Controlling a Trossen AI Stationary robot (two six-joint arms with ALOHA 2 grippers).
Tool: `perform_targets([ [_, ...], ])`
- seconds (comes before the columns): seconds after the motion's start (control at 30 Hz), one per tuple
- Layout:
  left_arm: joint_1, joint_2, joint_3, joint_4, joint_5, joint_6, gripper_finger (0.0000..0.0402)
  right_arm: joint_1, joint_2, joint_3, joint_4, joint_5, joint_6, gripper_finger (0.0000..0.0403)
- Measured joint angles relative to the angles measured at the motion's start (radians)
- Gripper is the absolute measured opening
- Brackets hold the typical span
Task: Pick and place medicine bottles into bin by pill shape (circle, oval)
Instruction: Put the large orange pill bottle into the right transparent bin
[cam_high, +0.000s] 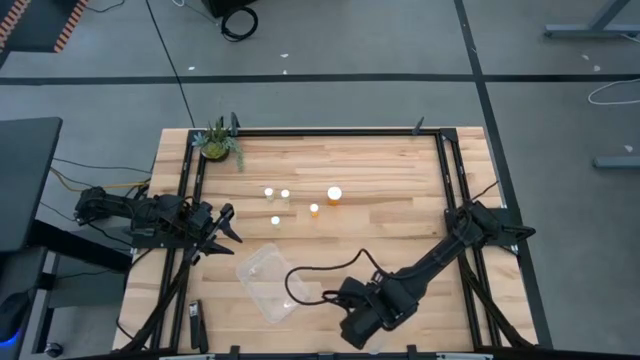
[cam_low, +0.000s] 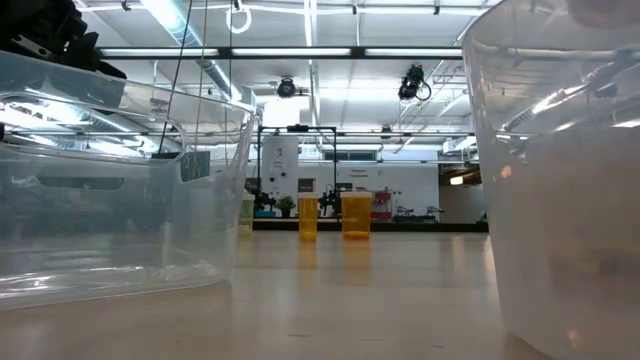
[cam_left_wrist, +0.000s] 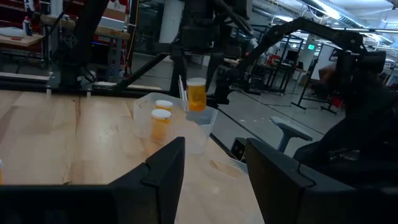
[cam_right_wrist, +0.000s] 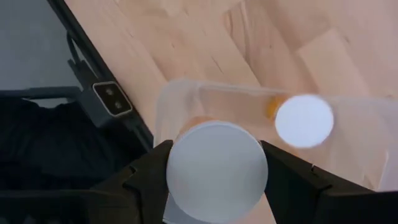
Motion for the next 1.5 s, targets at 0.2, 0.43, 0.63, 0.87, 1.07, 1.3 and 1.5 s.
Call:
perform_targets([
  [0.2, 0.000, 0.000, 0.000, 0.000, 0.000, 0.000, 0.0180, 0.029, 0.000, -0.053, 0.005, 0.001, 0.091, 0.0229],
  [0.43, 0.000, 0.000, 0.000, 0.000, 0.000, 0.000, 0.0178, 0.041, 0.001, -0.145, 0.088, -0.035, 0.136, 0.0229],
  [0.63, 0.000, 0.000, 0.000, 0.000, 0.000, 0.000, 0.0180, 0.048, 0.001, -0.219, 0.139, -0.041, 0.180, 0.0229],
  [0.87, 0.000, 0.000, 0.000, 0.000, 0.000, 0.000, 0.0178, 0.064, 0.001, -0.263, 0.157, -0.043, 0.218, 0.0229],
  [1.07, 0.000, 0.000, 0.000, 0.000, 0.000, 0.000, 0.0180, 0.075, 0.001, -0.304, 0.188, -0.042, 0.230, 0.0229],
  [1.3, 0.000, 0.000, 0.000, 0.000, 0.000, 0.000, 0.0179, 0.076, -0.002, -0.361, 0.259, -0.038, 0.230, 0.0229],
  [1.5, 0.000, 0.000, 0.000, 0.000, 0.000, 0.000, 0.0179, 0.076, -0.002, -0.362, 0.261, -0.038, 0.230, 0.0230],
])
